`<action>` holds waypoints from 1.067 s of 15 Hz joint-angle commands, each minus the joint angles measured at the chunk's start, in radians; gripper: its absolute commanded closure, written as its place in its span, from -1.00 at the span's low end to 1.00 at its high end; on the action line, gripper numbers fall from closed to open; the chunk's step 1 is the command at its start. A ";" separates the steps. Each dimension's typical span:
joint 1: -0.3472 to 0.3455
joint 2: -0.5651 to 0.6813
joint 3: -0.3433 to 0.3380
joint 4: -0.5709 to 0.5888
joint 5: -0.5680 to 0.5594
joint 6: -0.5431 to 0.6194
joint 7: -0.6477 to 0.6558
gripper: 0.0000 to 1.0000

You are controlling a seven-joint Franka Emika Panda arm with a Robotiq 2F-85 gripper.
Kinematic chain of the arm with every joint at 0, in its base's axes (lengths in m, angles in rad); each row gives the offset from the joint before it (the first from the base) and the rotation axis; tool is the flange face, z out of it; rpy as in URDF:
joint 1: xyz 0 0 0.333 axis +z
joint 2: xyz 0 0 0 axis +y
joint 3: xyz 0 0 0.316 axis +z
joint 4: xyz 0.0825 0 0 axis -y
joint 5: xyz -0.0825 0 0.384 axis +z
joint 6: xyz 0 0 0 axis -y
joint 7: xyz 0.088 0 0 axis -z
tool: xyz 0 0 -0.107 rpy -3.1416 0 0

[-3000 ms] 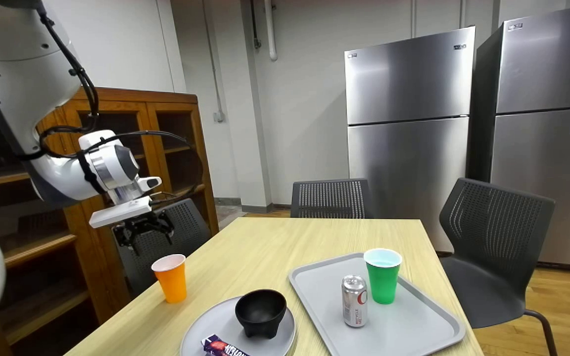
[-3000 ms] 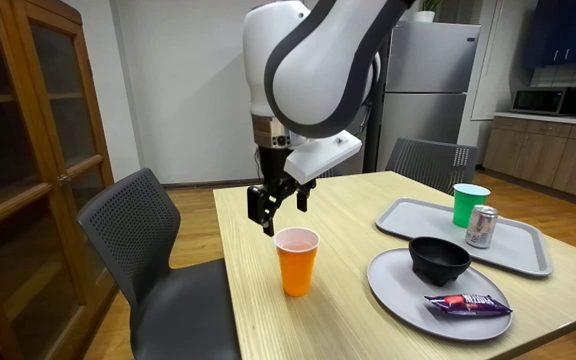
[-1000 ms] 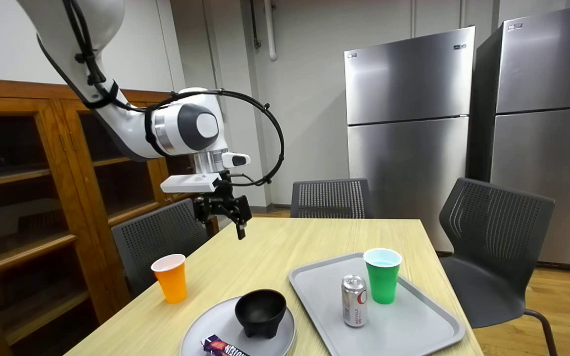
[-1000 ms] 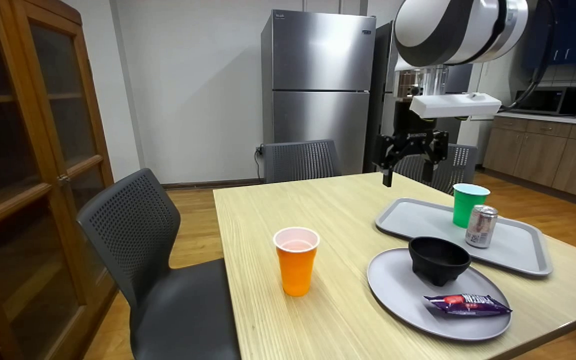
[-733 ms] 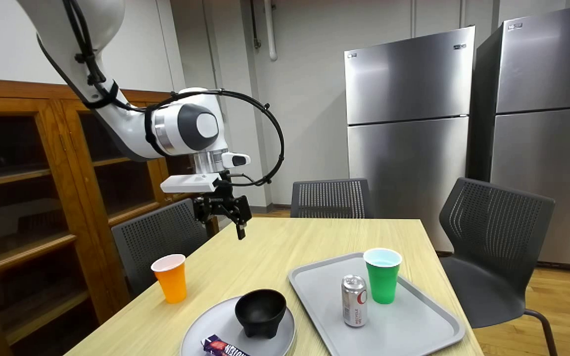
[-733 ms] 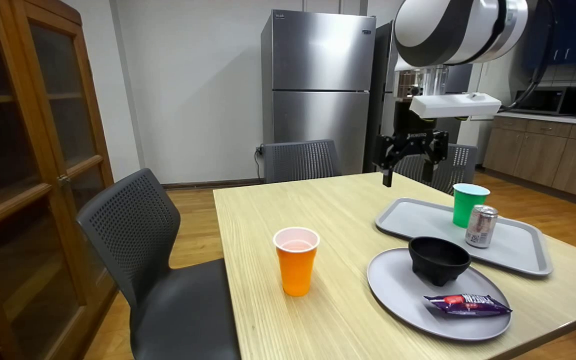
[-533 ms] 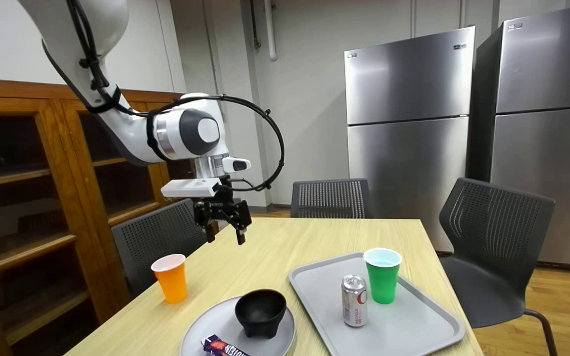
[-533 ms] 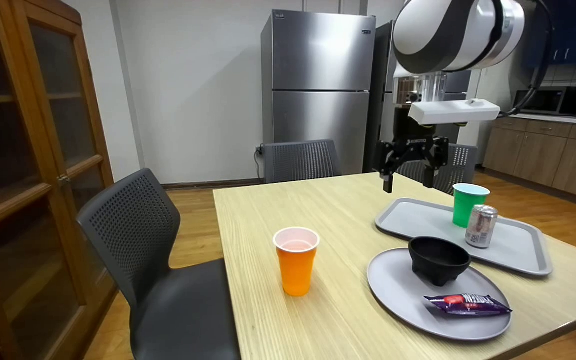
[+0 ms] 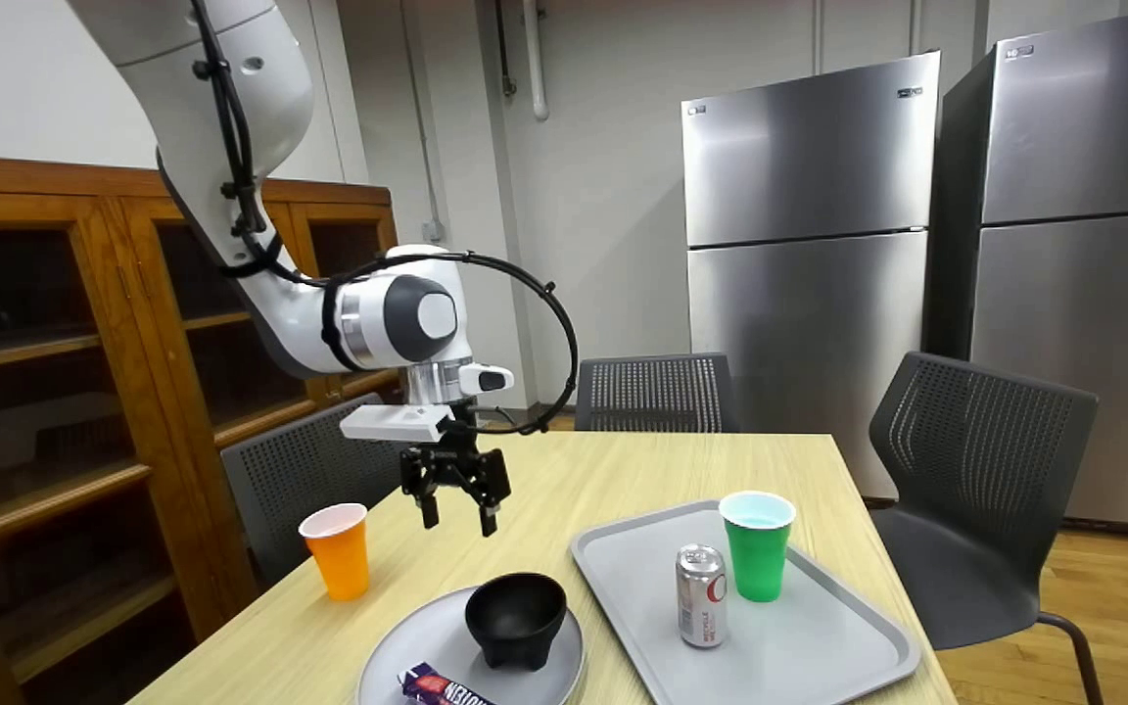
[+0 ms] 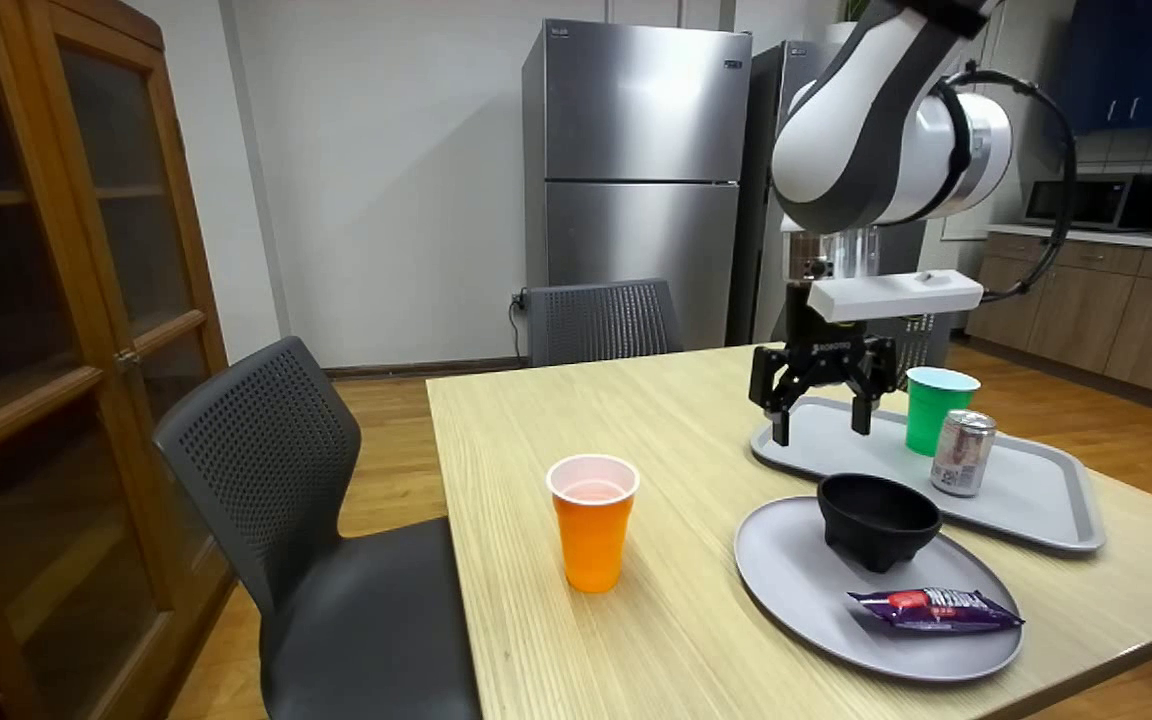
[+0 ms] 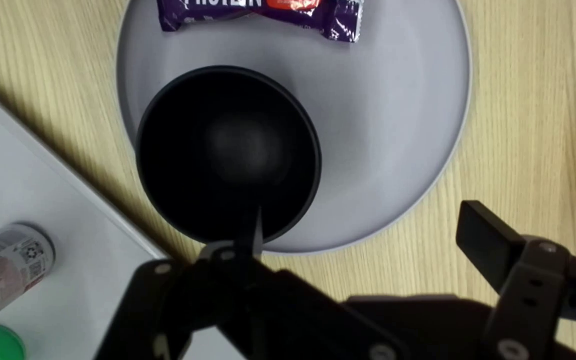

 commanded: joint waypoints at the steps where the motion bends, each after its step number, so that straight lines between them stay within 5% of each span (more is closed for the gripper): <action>1: -0.009 0.065 0.001 0.046 0.028 0.024 0.005 -1.00; 16: -0.010 0.234 -0.025 0.101 0.044 0.078 -0.006 -1.00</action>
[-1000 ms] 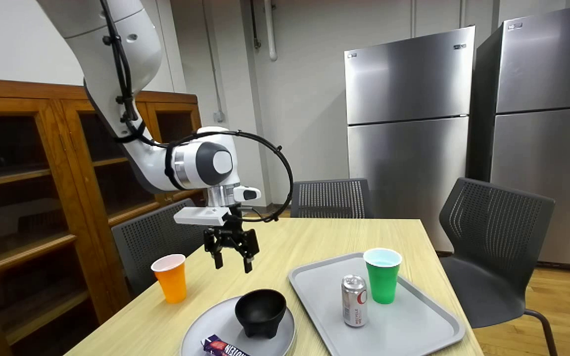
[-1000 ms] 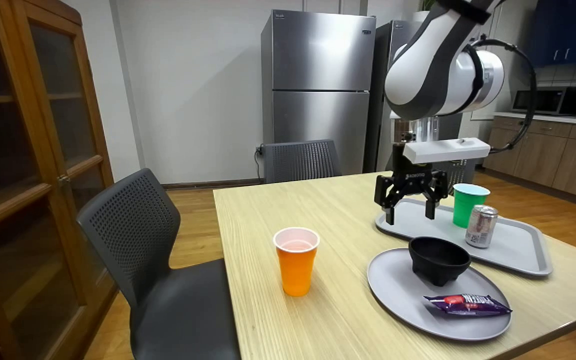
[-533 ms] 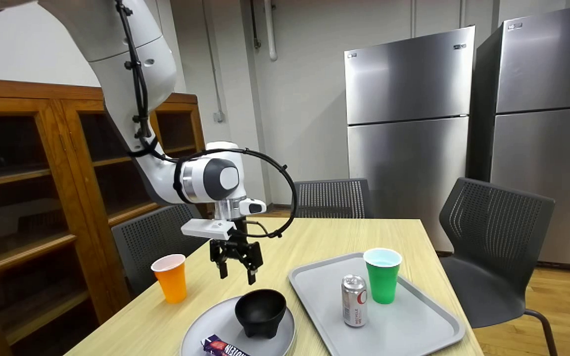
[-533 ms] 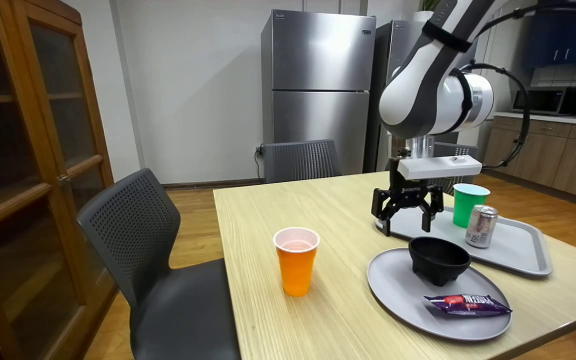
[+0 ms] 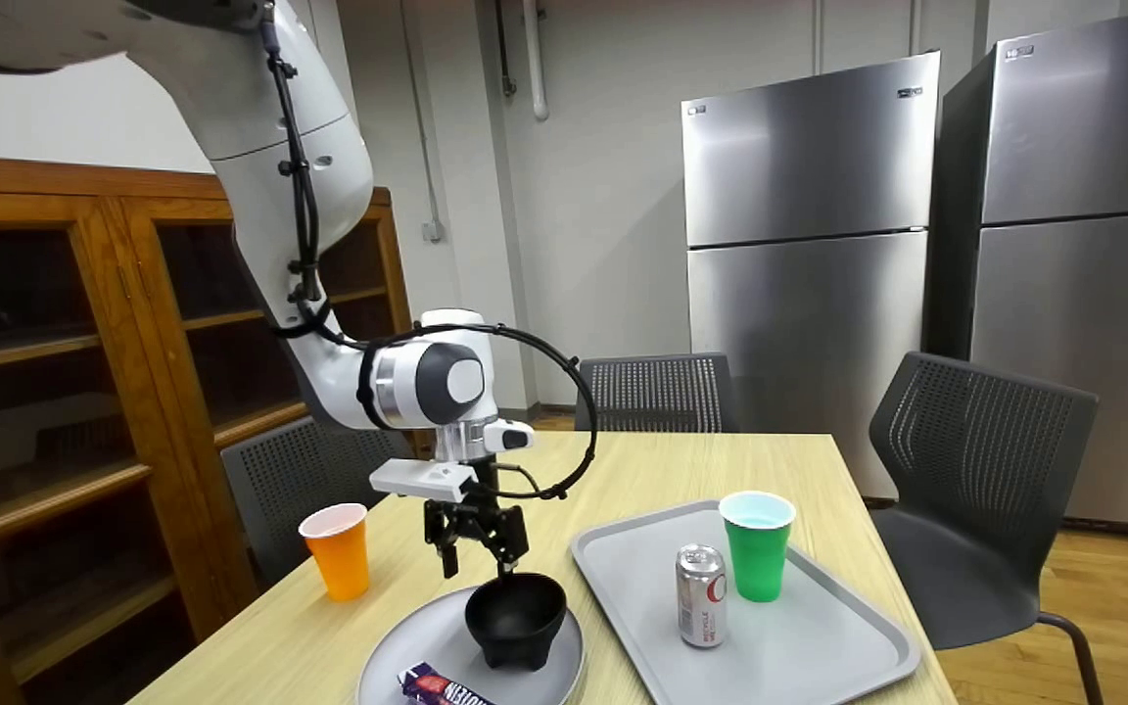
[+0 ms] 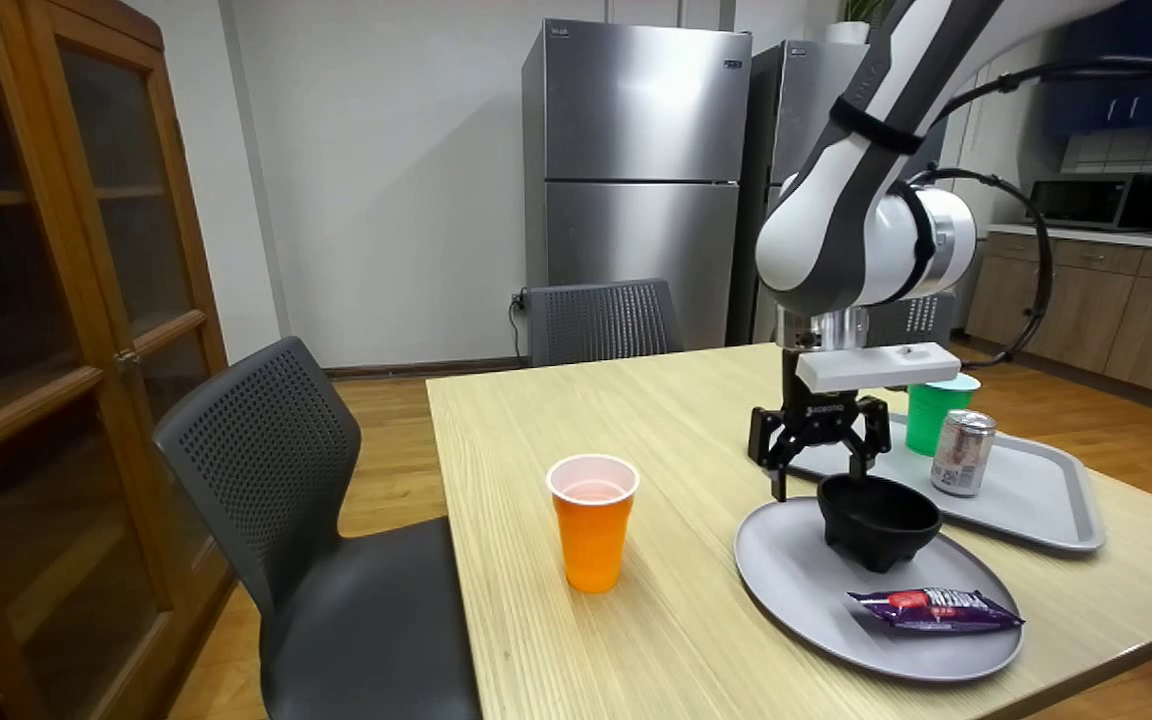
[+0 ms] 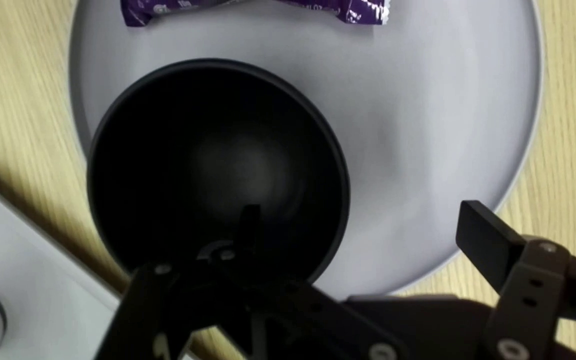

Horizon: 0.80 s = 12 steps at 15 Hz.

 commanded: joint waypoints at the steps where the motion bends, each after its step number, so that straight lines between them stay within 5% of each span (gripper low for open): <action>1: -0.003 0.035 -0.004 0.026 0.006 0.004 -0.005 -1.00; 7: -0.002 0.056 -0.010 0.037 0.006 0.000 -0.004 -1.00; 8: -0.003 0.057 -0.009 0.036 0.008 0.011 -0.004 -0.50; 9: -0.003 0.055 -0.008 0.035 0.006 0.010 -0.009 -0.47; 12: -0.003 0.057 -0.007 0.039 0.007 0.011 -0.009 0.02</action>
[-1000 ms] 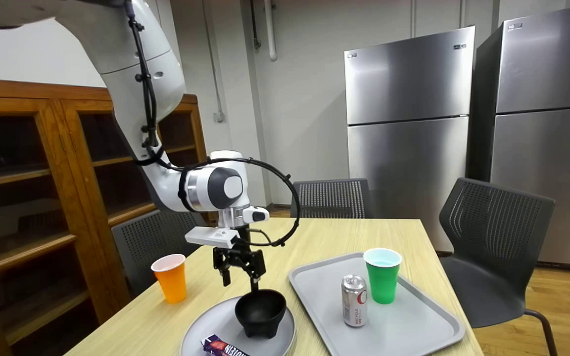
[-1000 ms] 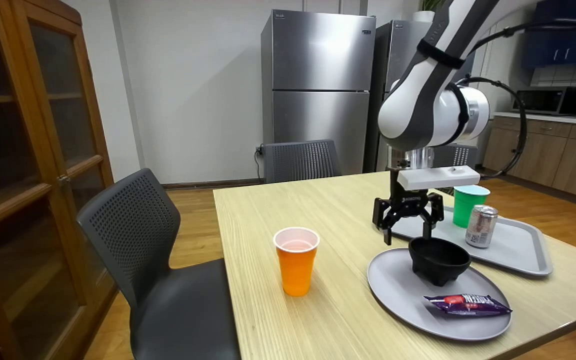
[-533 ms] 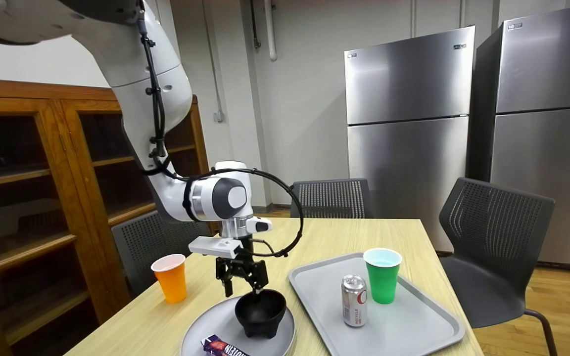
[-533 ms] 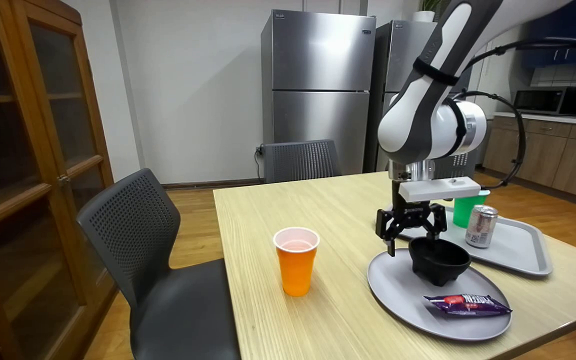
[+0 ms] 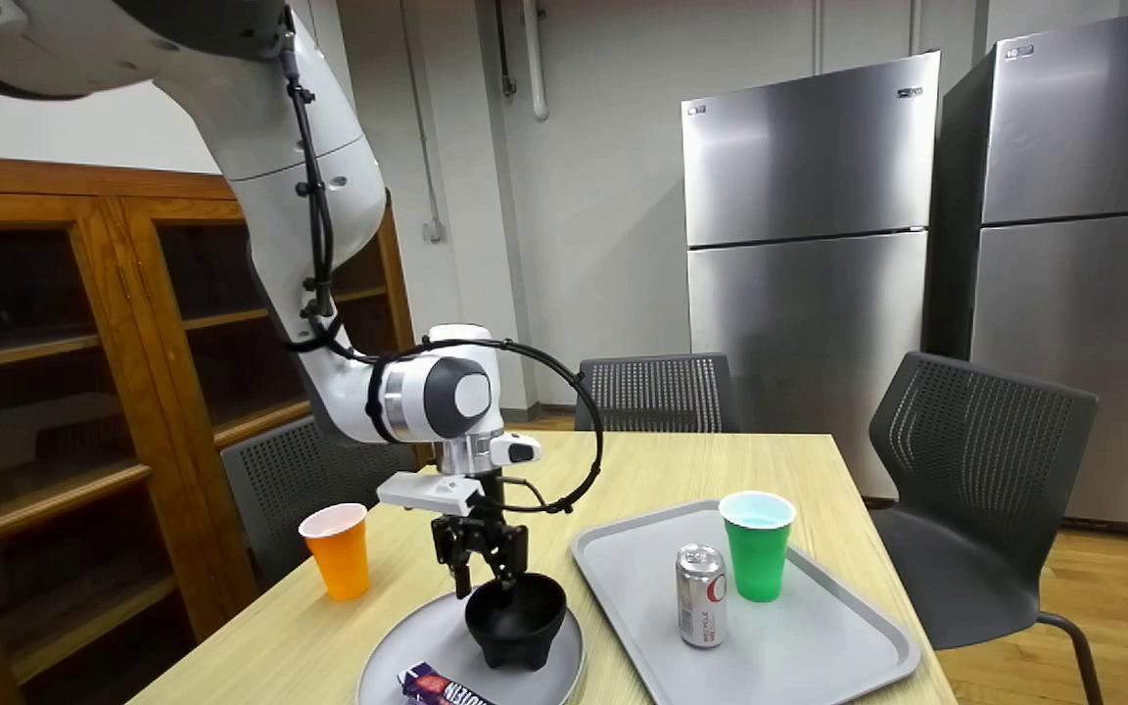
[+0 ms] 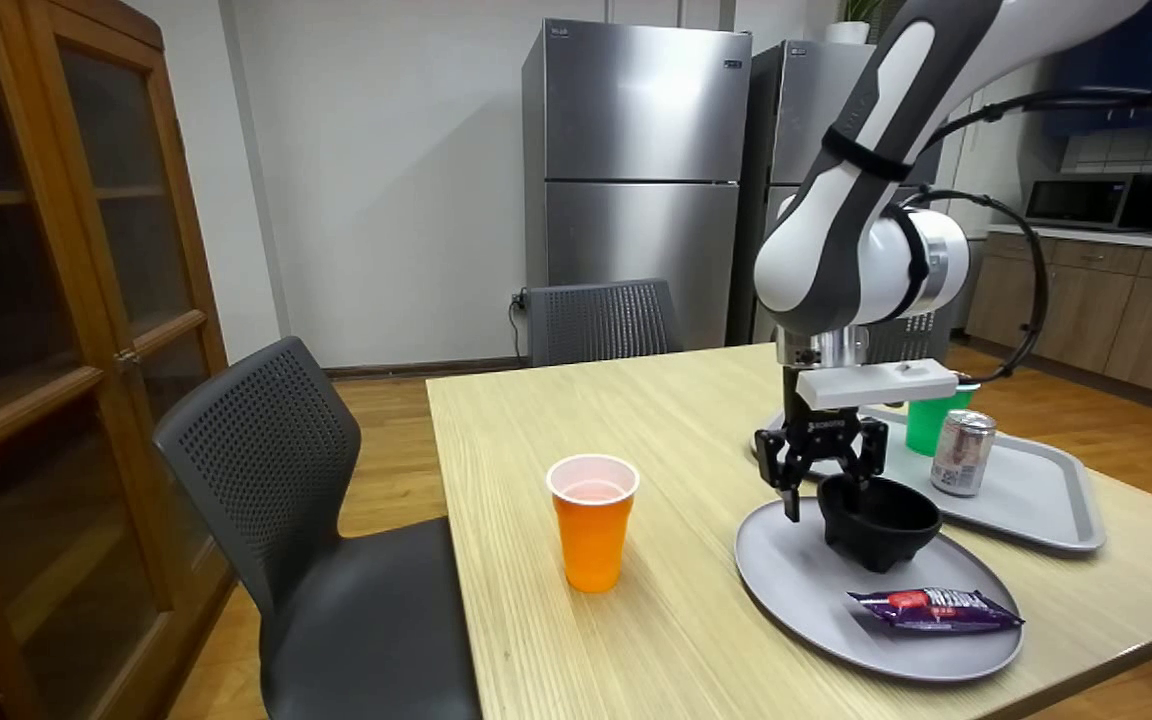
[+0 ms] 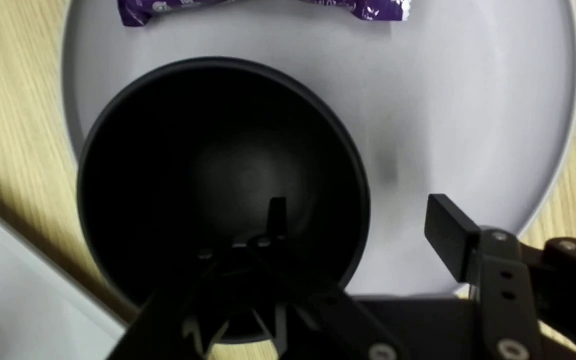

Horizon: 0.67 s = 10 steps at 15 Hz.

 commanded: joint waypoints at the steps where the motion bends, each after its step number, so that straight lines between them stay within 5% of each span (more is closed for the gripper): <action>1: -0.002 0.006 0.001 0.014 0.006 0.007 -0.008 0.16; 6: 0.000 0.006 0.000 0.015 0.005 0.007 -0.005 0.94; 10: 0.002 -0.009 -0.001 0.007 0.001 0.013 -0.007 0.98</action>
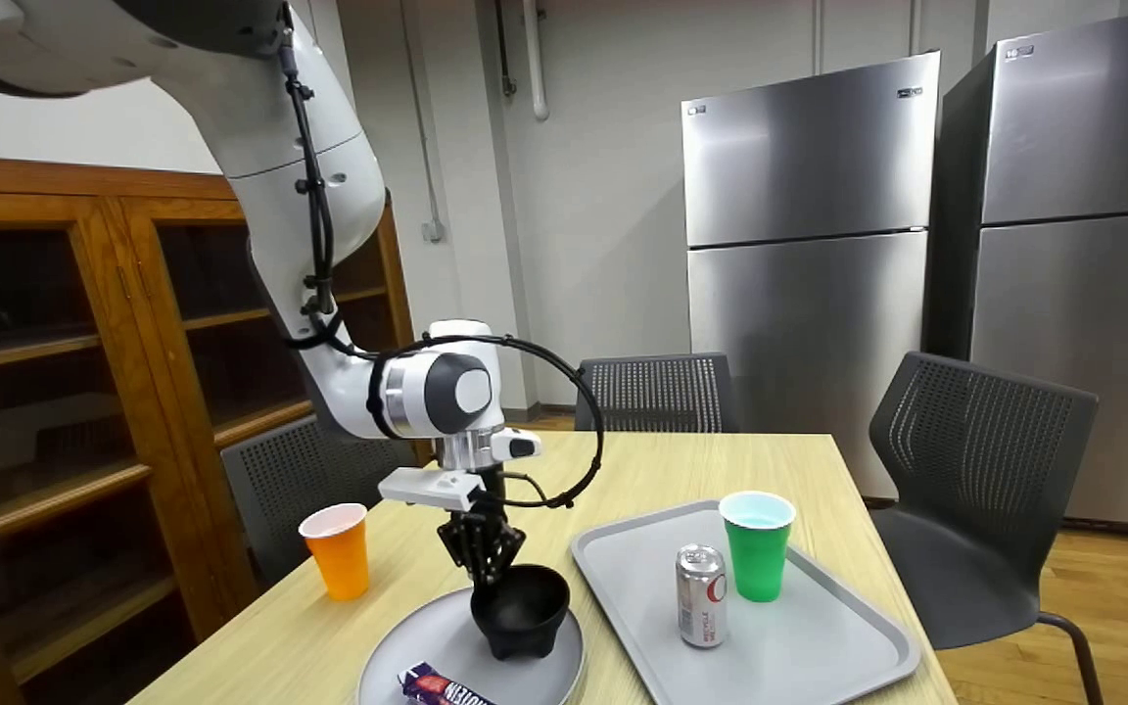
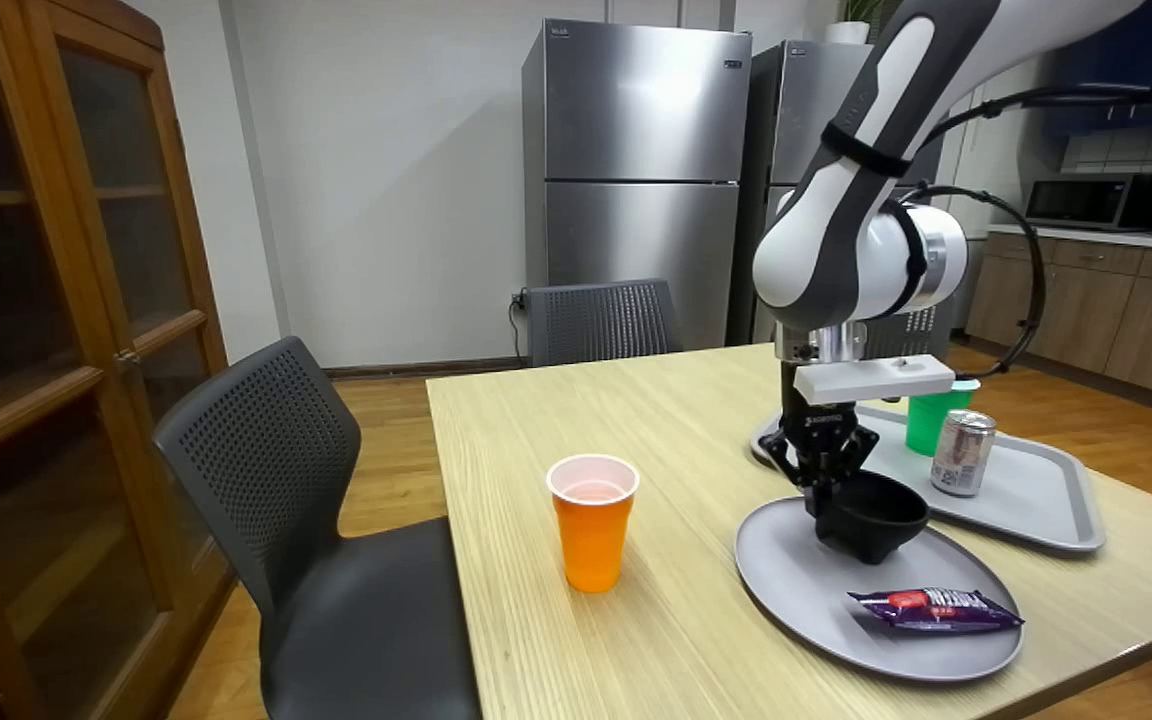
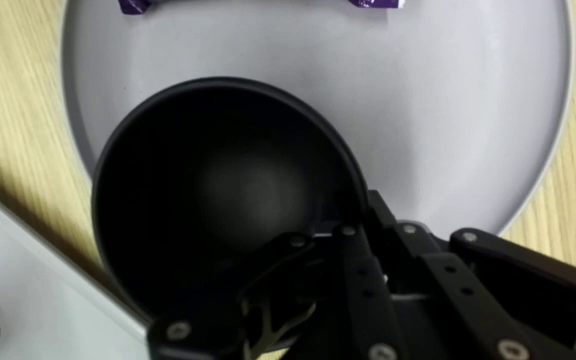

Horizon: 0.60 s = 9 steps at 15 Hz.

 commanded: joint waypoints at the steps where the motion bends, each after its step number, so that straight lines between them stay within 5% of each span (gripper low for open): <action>1: 0.003 -0.012 -0.001 -0.004 -0.002 0.011 -0.007 0.96; 9: 0.056 -0.059 -0.021 0.019 -0.070 -0.090 0.028 0.96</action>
